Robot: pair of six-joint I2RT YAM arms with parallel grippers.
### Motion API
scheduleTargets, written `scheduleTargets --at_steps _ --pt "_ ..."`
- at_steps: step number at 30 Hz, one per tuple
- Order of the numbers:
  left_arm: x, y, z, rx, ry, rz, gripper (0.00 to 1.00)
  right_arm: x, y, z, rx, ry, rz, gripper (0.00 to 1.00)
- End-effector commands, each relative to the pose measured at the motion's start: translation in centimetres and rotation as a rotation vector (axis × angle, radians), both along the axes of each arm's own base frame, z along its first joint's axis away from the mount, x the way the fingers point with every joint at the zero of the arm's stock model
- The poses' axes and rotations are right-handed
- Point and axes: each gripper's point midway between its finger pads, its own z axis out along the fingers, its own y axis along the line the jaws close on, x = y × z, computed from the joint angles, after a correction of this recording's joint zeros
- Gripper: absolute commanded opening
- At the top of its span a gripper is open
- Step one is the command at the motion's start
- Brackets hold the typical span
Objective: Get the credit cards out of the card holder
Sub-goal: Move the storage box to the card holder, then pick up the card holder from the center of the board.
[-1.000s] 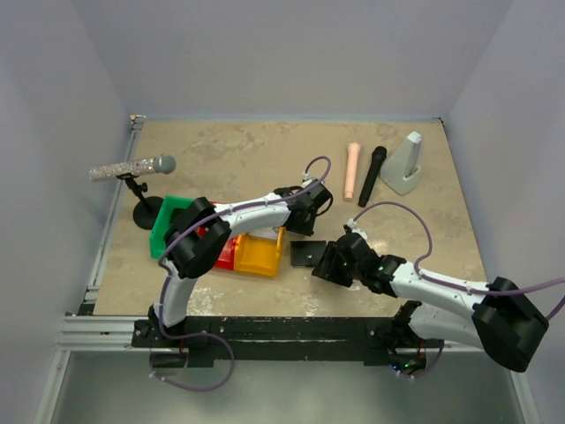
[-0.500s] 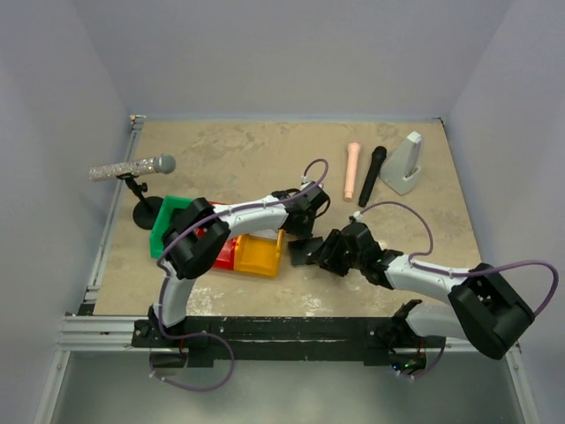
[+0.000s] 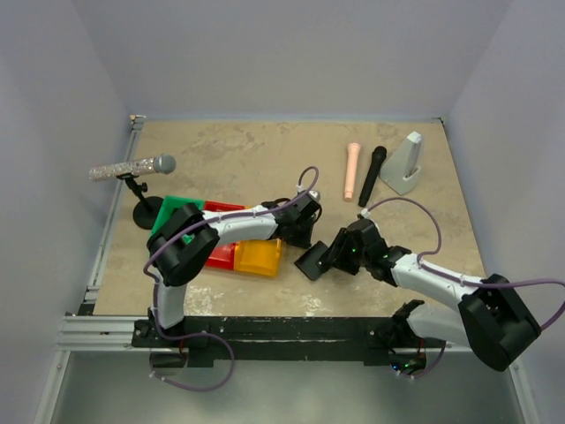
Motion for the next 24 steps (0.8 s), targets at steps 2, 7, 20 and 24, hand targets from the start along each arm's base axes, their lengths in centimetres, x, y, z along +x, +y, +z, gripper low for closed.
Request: scheduleTargets --at_steps 2,7,20,24 --pt "-3.7 -0.9 1.0 -0.107 0.083 -0.023 0.26 0.3 -2.9 0.1 -0.171 -0.001 0.031 0.52" --pt "-4.8 -0.5 2.0 -0.132 0.074 -0.011 0.26 0.7 -2.8 0.6 -0.203 0.012 0.100 0.53" --pt "-3.9 1.8 3.5 -0.102 -0.018 0.077 0.31 -2.9 -3.4 1.2 -0.117 -0.006 0.148 0.74" --pt "-4.0 1.2 2.8 -0.104 0.005 0.070 0.31 -3.7 -2.7 -0.6 -0.060 0.046 0.133 0.71"
